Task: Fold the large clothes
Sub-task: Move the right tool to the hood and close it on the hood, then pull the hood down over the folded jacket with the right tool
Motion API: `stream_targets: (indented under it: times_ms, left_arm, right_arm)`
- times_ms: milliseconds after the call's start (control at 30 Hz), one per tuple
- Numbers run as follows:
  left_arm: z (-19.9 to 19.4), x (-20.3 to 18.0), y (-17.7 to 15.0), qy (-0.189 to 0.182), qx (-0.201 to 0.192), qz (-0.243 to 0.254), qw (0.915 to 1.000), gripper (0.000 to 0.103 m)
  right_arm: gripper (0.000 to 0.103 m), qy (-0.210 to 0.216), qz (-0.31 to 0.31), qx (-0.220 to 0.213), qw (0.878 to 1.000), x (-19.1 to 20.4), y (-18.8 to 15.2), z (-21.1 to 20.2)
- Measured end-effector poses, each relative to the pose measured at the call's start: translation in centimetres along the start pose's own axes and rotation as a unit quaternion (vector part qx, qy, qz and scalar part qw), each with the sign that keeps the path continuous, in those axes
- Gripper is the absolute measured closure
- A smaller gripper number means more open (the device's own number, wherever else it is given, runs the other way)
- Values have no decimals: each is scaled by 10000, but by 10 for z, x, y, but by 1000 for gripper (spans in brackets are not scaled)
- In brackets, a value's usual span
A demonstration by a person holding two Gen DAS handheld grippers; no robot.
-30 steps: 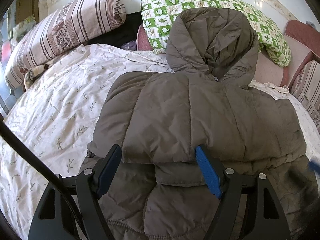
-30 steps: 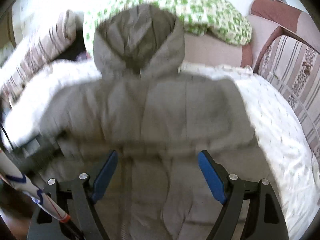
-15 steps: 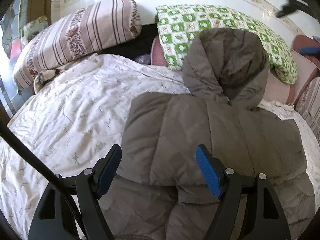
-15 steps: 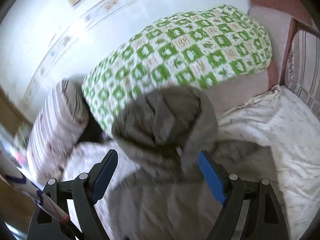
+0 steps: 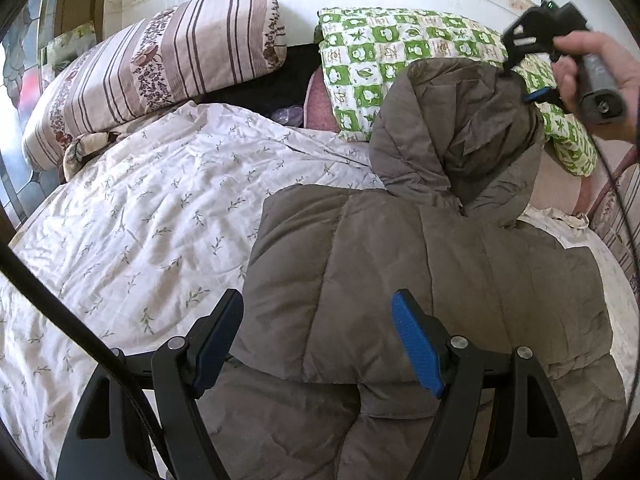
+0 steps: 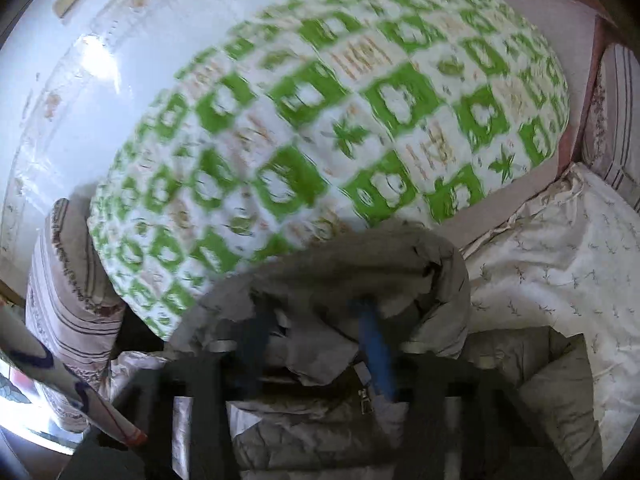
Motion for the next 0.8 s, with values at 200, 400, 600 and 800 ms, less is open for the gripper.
stream_targets:
  times_ms: [200,400,600,800]
  left_arm:
    - [-1,-2,0,8,-35,40,10000,27]
    - [-8,-2,1,43,-124,34,9999,27]
    - [-15,2,4,47,-246,-39,9997,27]
    - [-18,11,5,83,-301,-223,9993,27]
  right_arm:
    - [100,185,-489,-479,9975,-12,-24,-30]
    - [100,536,-1000,-919,9893,-31,-80,-96]
    - [101,851,-1424,-1338,9770,-54,-157,-160]
    - [101,856,-1684,-945,9774,-88,-253,-153]
Point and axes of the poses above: each gripper's, at about its wrist camera, not at the fingertips, and z roughly the way its jaws point, x to its left, y to its top, the point moved 2 cm from there along z, roughly the way its jaws point, and after that the axes turned 9 degrees about -y, right-handed, at the moved point
